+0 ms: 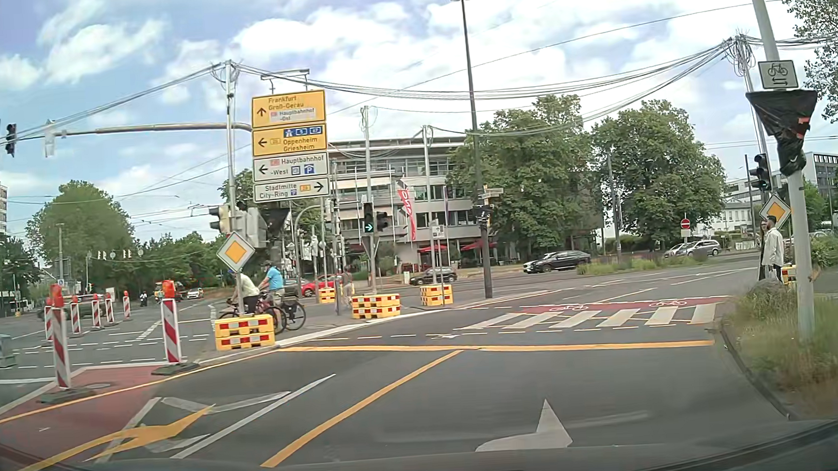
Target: Follow the waypoints while adhering to traffic rules and regulations
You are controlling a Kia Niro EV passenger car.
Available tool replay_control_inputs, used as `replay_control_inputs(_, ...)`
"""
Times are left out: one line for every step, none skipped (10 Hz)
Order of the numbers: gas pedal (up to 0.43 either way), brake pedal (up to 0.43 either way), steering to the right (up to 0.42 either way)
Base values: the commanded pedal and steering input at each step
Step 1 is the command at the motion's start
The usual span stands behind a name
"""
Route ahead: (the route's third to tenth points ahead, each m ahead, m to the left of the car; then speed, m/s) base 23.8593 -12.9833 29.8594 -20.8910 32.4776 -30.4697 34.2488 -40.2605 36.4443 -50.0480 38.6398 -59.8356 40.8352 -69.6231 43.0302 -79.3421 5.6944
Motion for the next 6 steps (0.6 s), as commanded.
replay_control_inputs(0.079,0.030,0.152)
replay_control_inputs(0.098,0.030,0.160)
replay_control_inputs(0.110,0.030,0.166)
replay_control_inputs(0.110,0.030,0.170)
replay_control_inputs(0.110,0.030,0.170)
replay_control_inputs(0.110,0.030,0.170)
